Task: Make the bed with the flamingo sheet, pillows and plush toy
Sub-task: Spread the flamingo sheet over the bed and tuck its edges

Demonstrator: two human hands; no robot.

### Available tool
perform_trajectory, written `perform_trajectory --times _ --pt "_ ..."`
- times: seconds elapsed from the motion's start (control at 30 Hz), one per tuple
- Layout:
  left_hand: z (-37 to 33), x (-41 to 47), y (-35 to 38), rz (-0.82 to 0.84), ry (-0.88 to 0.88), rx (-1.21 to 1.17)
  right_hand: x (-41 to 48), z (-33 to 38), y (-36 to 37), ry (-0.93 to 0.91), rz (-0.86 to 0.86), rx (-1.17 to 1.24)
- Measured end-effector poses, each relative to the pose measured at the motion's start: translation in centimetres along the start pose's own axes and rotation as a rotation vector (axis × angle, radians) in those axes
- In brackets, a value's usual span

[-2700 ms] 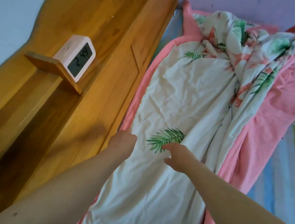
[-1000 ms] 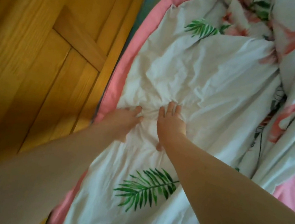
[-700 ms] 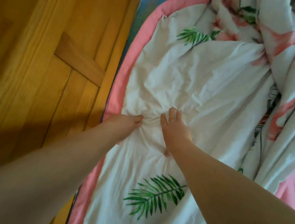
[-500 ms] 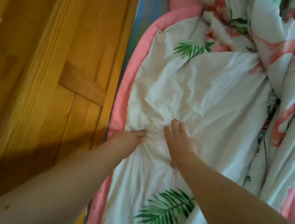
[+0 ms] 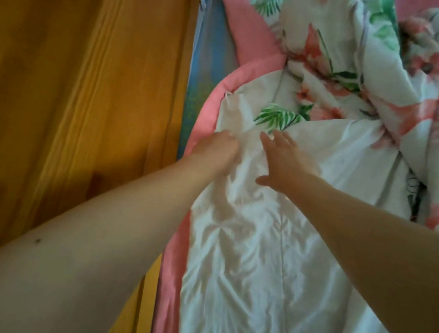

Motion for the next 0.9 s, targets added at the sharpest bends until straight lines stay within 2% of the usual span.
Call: perform_trajectory --times 0.1,0.17,0.23,0.3,0.43,0.57,0.9 --pt "1.6 4.6 1.6 0.119 -0.026 0.179 4.9 -0.3 0.5 -0.033 0.043 -0.036" --pt "1.9 6.7 2.7 0.040 -0.023 0.323 6.7 -0.6 0.3 -0.046 0.020 -0.072" --pt "1.9 8.2 2.8 -0.003 0.001 0.320 7.8 -1.1 0.3 -0.024 0.005 -0.137" --pt "2.8 8.5 2.5 0.007 -0.050 0.209 8.7 -1.5 1.5 0.024 0.062 -0.169" --pt "3.6 8.3 2.7 0.066 0.083 0.456 9.8 -2.4 2.5 0.078 0.148 -0.136" --pt "3.2 8.5 2.9 0.050 0.058 0.502 10.8 -2.6 2.3 0.067 0.221 -0.133" --pt "4.0 9.0 3.4 0.099 0.107 0.315 12.3 -3.1 2.5 0.046 0.262 -0.148"
Point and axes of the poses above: each hand's wrist, its own x-axis towards the middle knuckle, its own y-axis out of the palm, z = x × y, the point moved 6 cm from there along x, towards the middle knuckle, and after that the axes turned 13 degrees about x, right-handed, at the moved point
